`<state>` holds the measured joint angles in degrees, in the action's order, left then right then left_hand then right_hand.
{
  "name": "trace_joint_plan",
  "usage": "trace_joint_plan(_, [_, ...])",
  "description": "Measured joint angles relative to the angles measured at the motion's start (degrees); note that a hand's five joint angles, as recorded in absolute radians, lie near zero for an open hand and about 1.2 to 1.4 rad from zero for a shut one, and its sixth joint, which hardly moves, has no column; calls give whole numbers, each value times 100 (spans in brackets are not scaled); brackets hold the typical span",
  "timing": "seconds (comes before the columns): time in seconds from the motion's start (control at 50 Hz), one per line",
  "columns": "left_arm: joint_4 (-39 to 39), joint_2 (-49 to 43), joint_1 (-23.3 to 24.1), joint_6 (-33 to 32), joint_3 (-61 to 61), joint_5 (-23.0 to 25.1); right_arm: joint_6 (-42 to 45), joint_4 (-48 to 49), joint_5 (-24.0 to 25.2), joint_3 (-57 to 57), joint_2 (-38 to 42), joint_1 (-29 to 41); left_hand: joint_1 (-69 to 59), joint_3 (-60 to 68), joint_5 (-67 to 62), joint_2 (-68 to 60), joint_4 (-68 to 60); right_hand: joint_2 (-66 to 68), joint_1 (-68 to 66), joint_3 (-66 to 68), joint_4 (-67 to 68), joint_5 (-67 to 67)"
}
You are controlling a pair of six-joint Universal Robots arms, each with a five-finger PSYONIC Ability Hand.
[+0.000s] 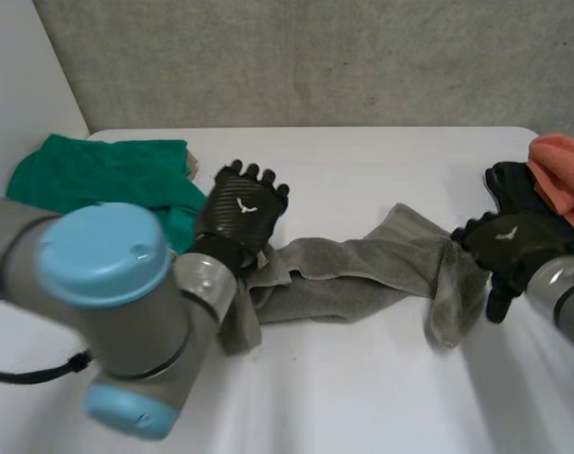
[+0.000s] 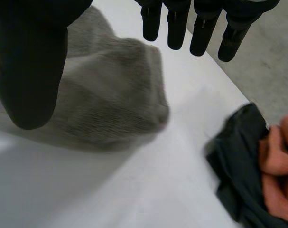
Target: Fold the laundry.
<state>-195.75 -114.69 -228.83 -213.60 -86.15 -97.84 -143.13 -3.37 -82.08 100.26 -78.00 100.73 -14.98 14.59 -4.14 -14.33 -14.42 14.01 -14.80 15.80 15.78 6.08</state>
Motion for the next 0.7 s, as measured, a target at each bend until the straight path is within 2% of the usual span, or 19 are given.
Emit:
trace_joint_plan(0.16, [350,-1207,-178,66,1042,21,51,1479,294,1090,13,322,-90,173,-275,-231,-211,0,0,112,106,159])
trace_joint_plan(0.26, [562,-1624,-292,77,1462,31,84,2049,395,1289,183,350,-1157,1140,-1169,-1175,-1125,480,-391,352,347,368])
trace_joint_plan(0.32, [617,-1787,-337,71,1638,40,145,2200,423,1285,376,344,-2305,2236,-2197,-2268,-2183,860,-837,762,758,772])
trace_joint_plan(0.38, [644,-1898,-372,72,1750,42,385,2313,413,1195,670,321,-4789,4509,-4542,-4632,-4557,3365,-3285,3144,3143,3106])
trace_joint_plan(0.4, [647,-1911,-378,76,1763,39,474,2336,394,1159,735,308,-4789,4509,-4542,-4632,-4557,4478,-4387,4108,4149,4109])
trace_joint_plan(0.42, [650,-1921,-383,81,1767,38,561,2353,379,1125,786,297,-5096,5174,-5117,-5246,-5240,4953,-4830,4602,4657,4624])
trace_joint_plan(0.44, [651,-1913,-384,89,1758,33,640,2368,352,1084,819,285,-5096,5285,-5134,-5337,-5343,5259,-4938,4986,5049,4925])
trace_joint_plan(0.56, [620,-1261,-390,252,1488,-56,887,2369,119,774,601,204,-5096,5347,-5134,-5402,-5415,5349,-4938,5180,5269,4955])
trace_joint_plan(0.7, [654,504,-741,1066,948,-187,924,1586,-101,-36,-504,-249,-5096,5347,-5134,-5410,-5416,5349,-4938,5218,5275,4955])
